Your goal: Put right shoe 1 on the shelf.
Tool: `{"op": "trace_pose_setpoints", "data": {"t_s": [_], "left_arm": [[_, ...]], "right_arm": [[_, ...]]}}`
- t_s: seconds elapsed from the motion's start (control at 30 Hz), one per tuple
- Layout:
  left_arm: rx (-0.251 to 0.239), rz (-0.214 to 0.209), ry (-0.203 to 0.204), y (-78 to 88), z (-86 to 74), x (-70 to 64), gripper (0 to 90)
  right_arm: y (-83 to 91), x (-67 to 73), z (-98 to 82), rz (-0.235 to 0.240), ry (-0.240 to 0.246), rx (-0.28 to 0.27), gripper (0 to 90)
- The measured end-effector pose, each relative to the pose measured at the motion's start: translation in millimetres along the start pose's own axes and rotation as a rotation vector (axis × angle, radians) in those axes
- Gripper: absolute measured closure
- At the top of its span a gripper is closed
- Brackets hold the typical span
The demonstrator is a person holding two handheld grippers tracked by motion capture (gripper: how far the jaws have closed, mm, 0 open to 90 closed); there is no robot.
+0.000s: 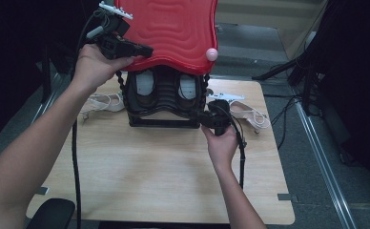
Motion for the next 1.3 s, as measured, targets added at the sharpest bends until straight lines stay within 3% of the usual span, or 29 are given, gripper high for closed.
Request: {"op": "trace_pose_setpoints", "data": {"t_s": [0.17,0.3,0.37,0.43,0.6,0.7,0.77,0.97,1.3], "left_arm": [[-0.009,-0.006,-0.002,7.1,-1.8,-1.4,80.1],[0.008,-0.029,-0.022,16.9,-9.7,-9.1,70.0],[-0.015,-0.013,-0.048,23.4,-16.9,-14.7,66.1],[-0.039,-0.031,-0.05,30.8,-22.9,-17.7,63.7],[-0.032,-0.037,-0.06,42.4,-36.4,-25.5,59.7],[-0.028,-0.043,-0.069,44.4,-46.1,-30.1,58.1],[-0.026,-0.053,-0.072,44.3,-54.8,-32.8,57.5],[-0.005,-0.07,-0.064,39.2,-81.7,-38.7,56.2],[0.036,-0.085,-0.035,22.3,-121.5,-36.9,55.2]], "right_arm": [[5.5,-1.3,-6.2,0.057,-0.004,-0.029,63.1],[7.3,-0.1,-13.1,0.063,0.022,-0.013,57.8],[9.2,1.5,-16.0,0.059,0.04,-0.016,55.6],[11.1,2.8,-19.0,0.054,0.061,-0.02,55.2],[15.2,4.4,-27.2,0.054,0.08,0.003,54.7],[19.5,6.2,-34.3,0.034,0.12,-0.013,55.5],[21.1,6.2,-39.0,0.046,0.13,-0.012,56.1],[22.2,5.3,-56.5,0.077,0.1,0.047,57.7],[21.9,-5.6,-82.2,0.125,0.062,0.073,61.6]]}}
Point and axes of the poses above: each handheld gripper's, and its own axes: y roughly backward along the jaws, z roughly out of its top, x roughly to its left, the point moved 1 cm from there along -y, roughly forward along the jaws, and after that the axes turned 4 degrees about y, right-handed, at the moved point
